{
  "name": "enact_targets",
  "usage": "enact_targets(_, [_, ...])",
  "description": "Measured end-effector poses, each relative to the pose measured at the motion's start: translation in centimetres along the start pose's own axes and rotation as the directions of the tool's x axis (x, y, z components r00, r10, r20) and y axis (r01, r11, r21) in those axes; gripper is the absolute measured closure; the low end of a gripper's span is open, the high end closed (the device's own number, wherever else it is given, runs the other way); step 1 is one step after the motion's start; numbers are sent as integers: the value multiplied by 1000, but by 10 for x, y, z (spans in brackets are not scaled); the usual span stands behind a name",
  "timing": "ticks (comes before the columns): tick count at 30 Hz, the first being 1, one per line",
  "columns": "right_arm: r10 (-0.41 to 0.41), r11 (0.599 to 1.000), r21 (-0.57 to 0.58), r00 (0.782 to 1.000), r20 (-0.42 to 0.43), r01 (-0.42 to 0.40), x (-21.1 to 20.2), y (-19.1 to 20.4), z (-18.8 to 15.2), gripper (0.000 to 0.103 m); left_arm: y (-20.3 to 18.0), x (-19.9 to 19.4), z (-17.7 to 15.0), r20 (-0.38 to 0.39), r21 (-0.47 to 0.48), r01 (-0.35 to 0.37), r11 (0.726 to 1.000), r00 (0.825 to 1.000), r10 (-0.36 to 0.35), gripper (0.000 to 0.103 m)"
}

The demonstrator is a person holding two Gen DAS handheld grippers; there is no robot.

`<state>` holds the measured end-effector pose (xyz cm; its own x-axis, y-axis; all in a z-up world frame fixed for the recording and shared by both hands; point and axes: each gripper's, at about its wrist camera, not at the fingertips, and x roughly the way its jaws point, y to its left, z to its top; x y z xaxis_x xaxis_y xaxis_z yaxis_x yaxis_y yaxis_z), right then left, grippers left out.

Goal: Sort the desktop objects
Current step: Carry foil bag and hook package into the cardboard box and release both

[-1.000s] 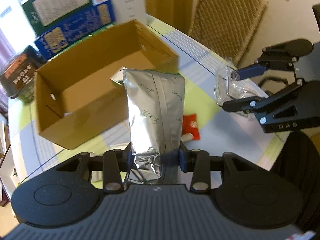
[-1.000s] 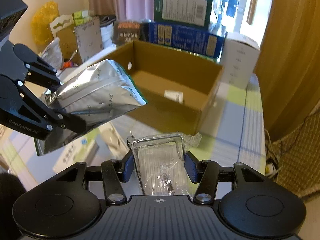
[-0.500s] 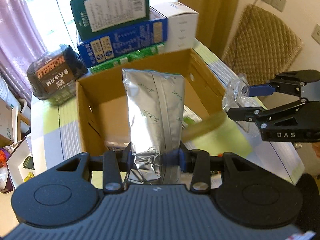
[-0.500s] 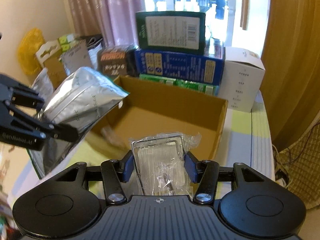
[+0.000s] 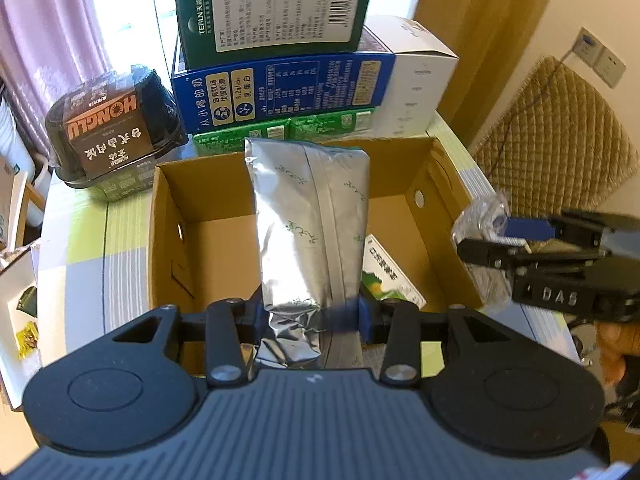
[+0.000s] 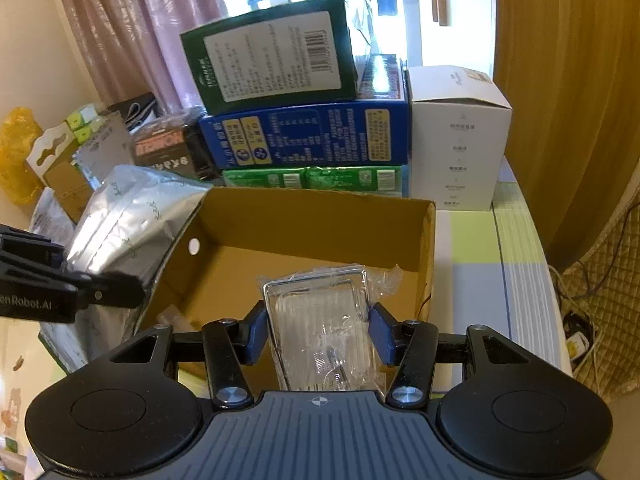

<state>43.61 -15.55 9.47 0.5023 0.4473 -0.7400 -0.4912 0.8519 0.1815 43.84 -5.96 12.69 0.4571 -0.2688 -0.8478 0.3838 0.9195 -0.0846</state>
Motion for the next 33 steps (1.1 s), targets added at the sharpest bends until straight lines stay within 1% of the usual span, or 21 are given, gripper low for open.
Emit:
enact_targets(4, [-6,1000,20,1000,11,6,10,-6,1,53,4,11,10,7,-53,3,999,1000,-3,67])
enact_targets(6, [-6,1000,21,1000,7,6,16,-9,2,53,6,16,14,12,-67,14,998,1000,-13,67])
enact_targets(10, [-13,1000,24,1000,5,13,27,-12,4,53,12,26,20,27,-102,13,995,1000,-11,67])
enact_targets(15, [-3,999,45,1000,7,2,37,-16,4,53,21,41,21,28,-140,17,990,1000,-13,67])
enact_targets(19, [-4,999,37,1000,5,4,45,-16,2,53,26,53,18,31,-162,10,987,1000,-5,66])
enact_targets(23, [-4,999,43,1000,-11,4,52,-17,-1,53,27,62,12,30,-163,19,986,999,-14,67])
enact_targets(30, [-9,998,57,1000,-27,10,61,-21,-7,53,29,65,5,31,-155,21,988,999,-17,67])
enact_targets(33, [8,997,71,1000,-22,-6,61,-23,-7,52,33,63,1,31,-160,22,987,999,-17,67])
